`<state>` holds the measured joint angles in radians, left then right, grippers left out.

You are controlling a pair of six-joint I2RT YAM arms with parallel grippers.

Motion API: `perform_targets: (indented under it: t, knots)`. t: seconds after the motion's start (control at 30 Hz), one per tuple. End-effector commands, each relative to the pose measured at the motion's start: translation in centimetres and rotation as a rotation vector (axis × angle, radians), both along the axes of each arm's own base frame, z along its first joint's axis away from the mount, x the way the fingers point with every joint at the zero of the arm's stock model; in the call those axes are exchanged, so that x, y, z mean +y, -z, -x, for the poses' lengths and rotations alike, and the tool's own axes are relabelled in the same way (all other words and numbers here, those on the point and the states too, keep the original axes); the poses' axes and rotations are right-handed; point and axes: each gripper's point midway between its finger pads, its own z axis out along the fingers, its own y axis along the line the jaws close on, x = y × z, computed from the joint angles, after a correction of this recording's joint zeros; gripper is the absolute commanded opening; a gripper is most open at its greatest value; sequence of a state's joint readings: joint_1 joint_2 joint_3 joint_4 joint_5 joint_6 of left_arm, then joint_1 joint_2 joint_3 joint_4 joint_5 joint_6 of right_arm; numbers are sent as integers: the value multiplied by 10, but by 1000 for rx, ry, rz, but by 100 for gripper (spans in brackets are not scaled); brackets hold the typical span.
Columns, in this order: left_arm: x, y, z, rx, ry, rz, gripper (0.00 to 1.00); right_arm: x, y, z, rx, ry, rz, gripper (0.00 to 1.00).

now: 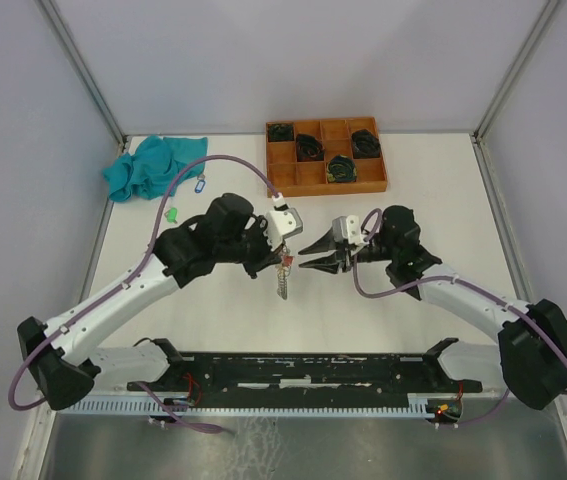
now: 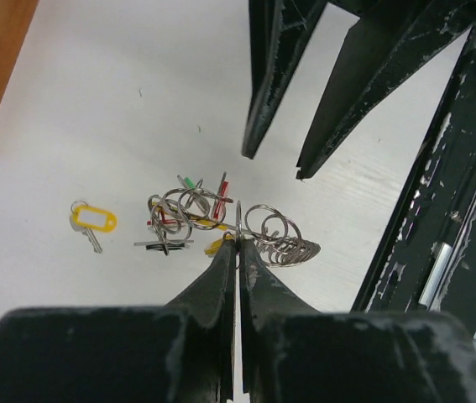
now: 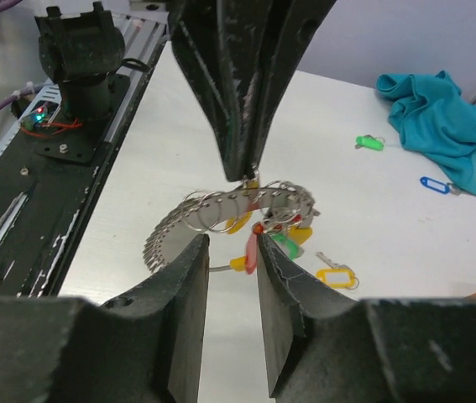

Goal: Put the keys on the keyring

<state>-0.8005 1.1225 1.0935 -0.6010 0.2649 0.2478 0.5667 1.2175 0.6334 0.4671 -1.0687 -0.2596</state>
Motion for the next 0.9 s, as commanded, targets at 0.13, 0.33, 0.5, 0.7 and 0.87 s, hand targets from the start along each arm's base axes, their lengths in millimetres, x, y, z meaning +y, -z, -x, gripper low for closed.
perform_targets:
  t: [0.13, 0.33, 0.5, 0.7, 0.87]
  knots:
    - [3, -9, 8, -15, 104, -191, 3, 13, -34, -13, -38, 5, -181, 39]
    - [-7, -15, 6, -26, 136, -213, 3, 19, -29, -4, -17, -51, -184, 40]
    - [-10, -13, 4, -25, 136, -226, 3, 18, -27, 4, -14, -88, -171, 39]
    - [-10, -11, 3, -19, 130, -238, 3, 14, -16, 8, -14, -93, -116, 38]
    - [-16, -13, 6, -14, 160, -218, 3, 17, -20, 10, -24, -102, -113, 38]
